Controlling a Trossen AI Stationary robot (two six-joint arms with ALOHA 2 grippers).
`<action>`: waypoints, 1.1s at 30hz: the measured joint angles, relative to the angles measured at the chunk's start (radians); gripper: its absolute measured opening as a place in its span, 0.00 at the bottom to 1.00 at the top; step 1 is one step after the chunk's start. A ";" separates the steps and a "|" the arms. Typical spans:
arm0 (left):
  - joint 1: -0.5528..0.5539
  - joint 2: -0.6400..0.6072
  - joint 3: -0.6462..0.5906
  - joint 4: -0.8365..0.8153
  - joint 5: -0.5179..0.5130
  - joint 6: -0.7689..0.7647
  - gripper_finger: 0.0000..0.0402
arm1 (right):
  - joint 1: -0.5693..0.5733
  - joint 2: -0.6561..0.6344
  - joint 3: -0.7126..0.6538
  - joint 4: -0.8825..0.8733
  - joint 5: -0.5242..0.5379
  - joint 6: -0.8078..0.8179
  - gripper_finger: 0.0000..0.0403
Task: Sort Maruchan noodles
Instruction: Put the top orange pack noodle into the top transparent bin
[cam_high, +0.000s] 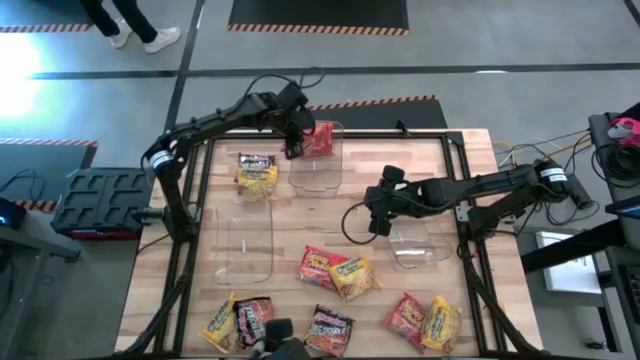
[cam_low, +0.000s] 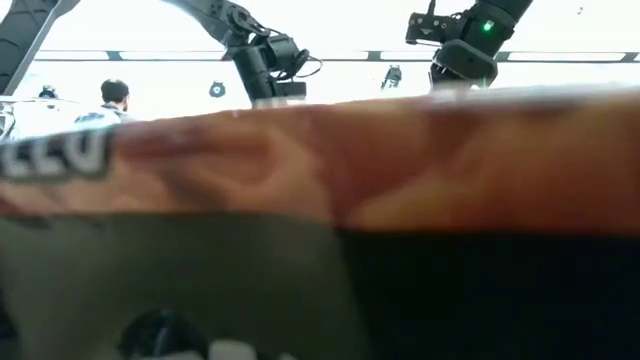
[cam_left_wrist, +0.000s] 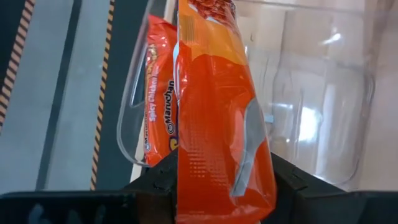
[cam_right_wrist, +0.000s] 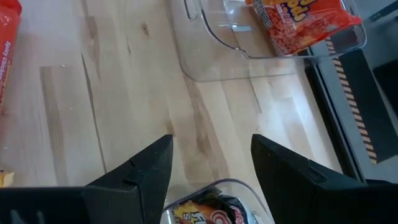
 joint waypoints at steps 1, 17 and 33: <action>-0.001 0.003 0.000 -0.003 0.000 0.012 0.30 | 0.000 0.001 0.000 0.000 -0.001 0.000 0.52; -0.012 0.017 0.000 -0.029 0.000 0.290 0.30 | 0.000 0.001 0.002 0.030 -0.002 0.000 0.52; -0.067 0.037 0.000 -0.063 0.023 0.317 0.30 | 0.000 0.001 0.002 0.031 -0.002 0.000 0.52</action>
